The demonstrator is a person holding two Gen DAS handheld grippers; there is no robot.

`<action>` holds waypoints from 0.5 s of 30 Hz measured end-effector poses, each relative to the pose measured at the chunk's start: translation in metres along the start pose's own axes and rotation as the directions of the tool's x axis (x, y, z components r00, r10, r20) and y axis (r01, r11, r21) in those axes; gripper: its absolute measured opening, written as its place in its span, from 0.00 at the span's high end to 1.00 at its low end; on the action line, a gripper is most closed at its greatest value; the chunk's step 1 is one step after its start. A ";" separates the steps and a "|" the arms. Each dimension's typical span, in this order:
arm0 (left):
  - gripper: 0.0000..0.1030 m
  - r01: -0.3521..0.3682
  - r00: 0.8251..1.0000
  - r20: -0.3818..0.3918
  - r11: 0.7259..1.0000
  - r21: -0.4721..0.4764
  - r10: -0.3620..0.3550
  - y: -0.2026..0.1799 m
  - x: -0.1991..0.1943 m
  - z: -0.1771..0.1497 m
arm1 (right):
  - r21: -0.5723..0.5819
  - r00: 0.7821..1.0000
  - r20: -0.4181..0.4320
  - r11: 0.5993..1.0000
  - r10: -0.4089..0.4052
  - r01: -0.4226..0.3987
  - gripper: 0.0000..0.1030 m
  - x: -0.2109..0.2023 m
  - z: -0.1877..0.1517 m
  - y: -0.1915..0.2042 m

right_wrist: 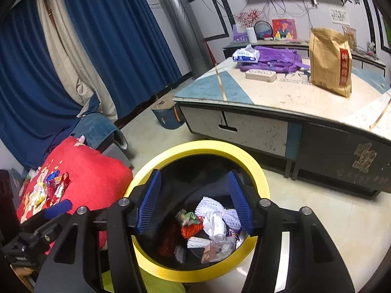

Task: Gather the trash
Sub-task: 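Open both tools to drop the bag and wrapper into the bin, then move both tools back over the bedspread toward the remaining wrappers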

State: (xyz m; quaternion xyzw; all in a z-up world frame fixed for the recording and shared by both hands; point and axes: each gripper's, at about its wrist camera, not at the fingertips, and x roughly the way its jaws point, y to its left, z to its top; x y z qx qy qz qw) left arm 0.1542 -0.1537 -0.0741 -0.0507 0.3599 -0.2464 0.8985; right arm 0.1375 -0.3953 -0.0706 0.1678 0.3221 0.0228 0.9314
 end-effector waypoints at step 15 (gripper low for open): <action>0.10 -0.201 0.967 0.156 0.979 -0.028 0.203 0.020 -0.055 0.007 | -0.100 0.992 0.104 0.993 0.069 -0.059 0.29 -0.026 0.002 0.048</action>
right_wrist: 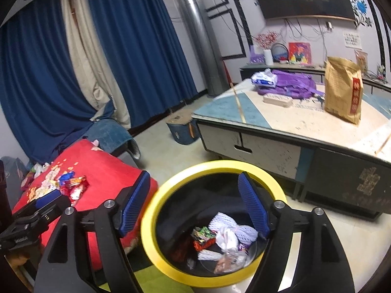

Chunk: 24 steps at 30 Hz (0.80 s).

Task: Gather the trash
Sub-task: 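Move both tools back over the bedspread toward the remaining wrappers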

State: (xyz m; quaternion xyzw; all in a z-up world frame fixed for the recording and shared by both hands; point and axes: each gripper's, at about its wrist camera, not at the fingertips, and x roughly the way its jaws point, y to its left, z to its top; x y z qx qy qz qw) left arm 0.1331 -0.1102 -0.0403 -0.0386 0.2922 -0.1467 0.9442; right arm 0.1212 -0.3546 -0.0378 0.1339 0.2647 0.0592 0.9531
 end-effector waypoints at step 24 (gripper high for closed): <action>0.10 -0.190 0.966 0.154 0.975 -0.115 0.206 0.069 -0.062 0.006 | -0.199 0.981 -0.069 0.961 0.183 -0.193 0.26 0.010 -0.008 0.110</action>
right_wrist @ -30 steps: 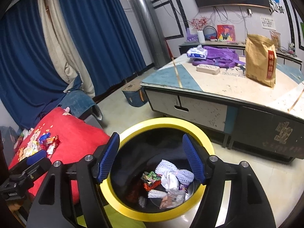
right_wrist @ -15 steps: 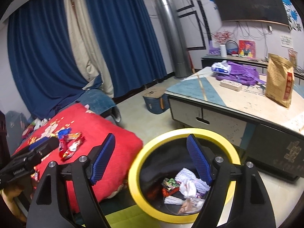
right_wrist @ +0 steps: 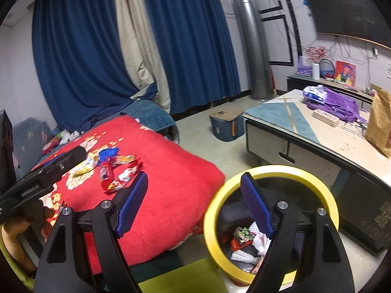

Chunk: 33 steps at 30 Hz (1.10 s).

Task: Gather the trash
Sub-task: 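Move both tools back over the bedspread toward the remaining wrappers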

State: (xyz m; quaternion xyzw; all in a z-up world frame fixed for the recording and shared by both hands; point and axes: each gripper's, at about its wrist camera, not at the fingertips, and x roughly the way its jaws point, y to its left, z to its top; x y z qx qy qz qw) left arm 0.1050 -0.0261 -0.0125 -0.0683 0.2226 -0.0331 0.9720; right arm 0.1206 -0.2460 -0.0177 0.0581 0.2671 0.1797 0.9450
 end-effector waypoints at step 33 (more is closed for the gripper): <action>0.10 -0.214 0.976 -0.001 0.961 -0.176 0.217 0.106 -0.009 0.009 | -0.149 0.985 -0.115 0.978 0.129 -0.145 0.23 0.074 0.014 0.104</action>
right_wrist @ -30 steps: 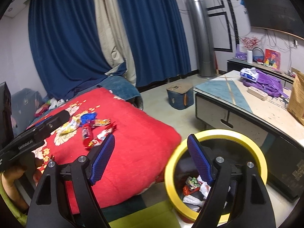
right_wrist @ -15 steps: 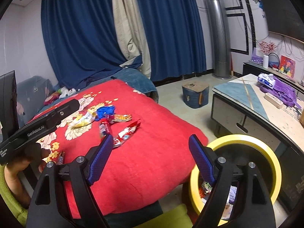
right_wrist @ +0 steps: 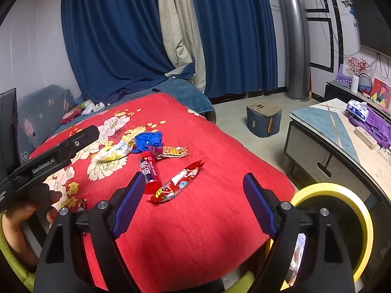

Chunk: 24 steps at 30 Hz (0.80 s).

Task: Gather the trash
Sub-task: 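Move both tools back over the bedspread toward the remaining wrappers, then grasp the yellow wrapper with the left tool while the right tool grasps the red wrapper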

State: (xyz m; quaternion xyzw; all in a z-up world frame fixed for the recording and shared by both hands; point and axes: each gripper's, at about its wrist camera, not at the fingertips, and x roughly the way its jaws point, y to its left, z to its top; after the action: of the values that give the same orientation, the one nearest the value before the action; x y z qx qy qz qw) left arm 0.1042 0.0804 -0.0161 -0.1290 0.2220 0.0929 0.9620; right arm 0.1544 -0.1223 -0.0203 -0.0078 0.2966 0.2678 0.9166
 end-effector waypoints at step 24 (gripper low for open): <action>0.10 -0.078 0.979 -0.205 0.920 -0.385 -0.003 0.115 0.067 -0.013 | 0.106 0.972 -0.229 0.994 0.056 -0.033 0.45 0.121 0.007 -0.003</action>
State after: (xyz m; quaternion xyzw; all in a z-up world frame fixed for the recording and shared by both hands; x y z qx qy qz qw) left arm 0.1314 0.1935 -0.0816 -0.3229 0.2977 0.1402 0.8874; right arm 0.2421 -0.0645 -0.0811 0.0144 0.4150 0.2701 0.8687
